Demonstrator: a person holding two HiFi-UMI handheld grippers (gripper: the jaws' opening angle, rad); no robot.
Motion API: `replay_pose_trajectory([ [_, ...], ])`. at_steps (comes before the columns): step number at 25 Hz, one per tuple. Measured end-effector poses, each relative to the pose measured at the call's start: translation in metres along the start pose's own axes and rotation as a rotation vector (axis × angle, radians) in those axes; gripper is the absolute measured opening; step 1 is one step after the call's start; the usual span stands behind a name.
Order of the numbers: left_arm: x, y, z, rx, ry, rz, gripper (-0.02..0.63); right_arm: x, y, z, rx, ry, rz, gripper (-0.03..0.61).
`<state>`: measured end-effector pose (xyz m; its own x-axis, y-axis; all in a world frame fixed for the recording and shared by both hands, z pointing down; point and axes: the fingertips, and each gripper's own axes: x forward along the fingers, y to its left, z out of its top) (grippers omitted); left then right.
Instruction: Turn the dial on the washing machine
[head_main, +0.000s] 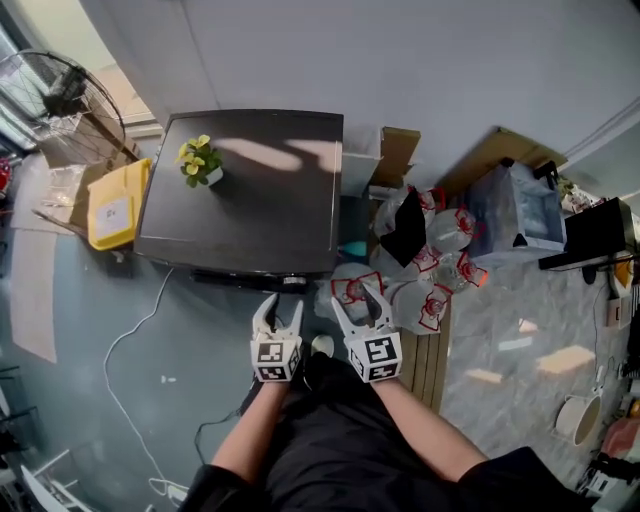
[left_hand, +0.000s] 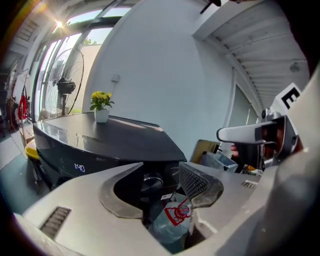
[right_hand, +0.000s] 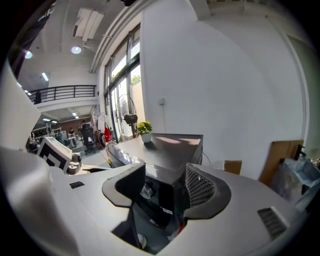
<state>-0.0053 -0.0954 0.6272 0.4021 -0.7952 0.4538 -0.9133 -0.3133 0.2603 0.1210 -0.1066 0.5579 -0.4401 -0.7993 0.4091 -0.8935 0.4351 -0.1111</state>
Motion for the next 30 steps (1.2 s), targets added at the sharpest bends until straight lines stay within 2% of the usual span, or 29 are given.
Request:
replay_pose_trajectory([
  [9,0.032,-0.003,-0.019,-0.014,0.026,0.005,0.206,0.014,-0.003,-0.019,0.019,0.032,0.025,0.222],
  [16,0.047,0.013,-0.035,-0.045,0.048,0.052,0.216,0.019,0.006,-0.036,0.016,0.068,0.06,0.222],
  [20,0.057,0.016,-0.039,-0.039,0.06,0.044,0.224,0.024,0.005,-0.043,0.015,0.084,0.058,0.222],
  [25,0.061,0.022,-0.04,-0.085,0.045,0.059,0.224,0.028,0.008,-0.051,0.022,0.108,0.061,0.222],
  [30,0.06,0.021,-0.048,-0.087,0.058,0.067,0.227,0.029,0.009,-0.064,0.033,0.132,0.053,0.222],
])
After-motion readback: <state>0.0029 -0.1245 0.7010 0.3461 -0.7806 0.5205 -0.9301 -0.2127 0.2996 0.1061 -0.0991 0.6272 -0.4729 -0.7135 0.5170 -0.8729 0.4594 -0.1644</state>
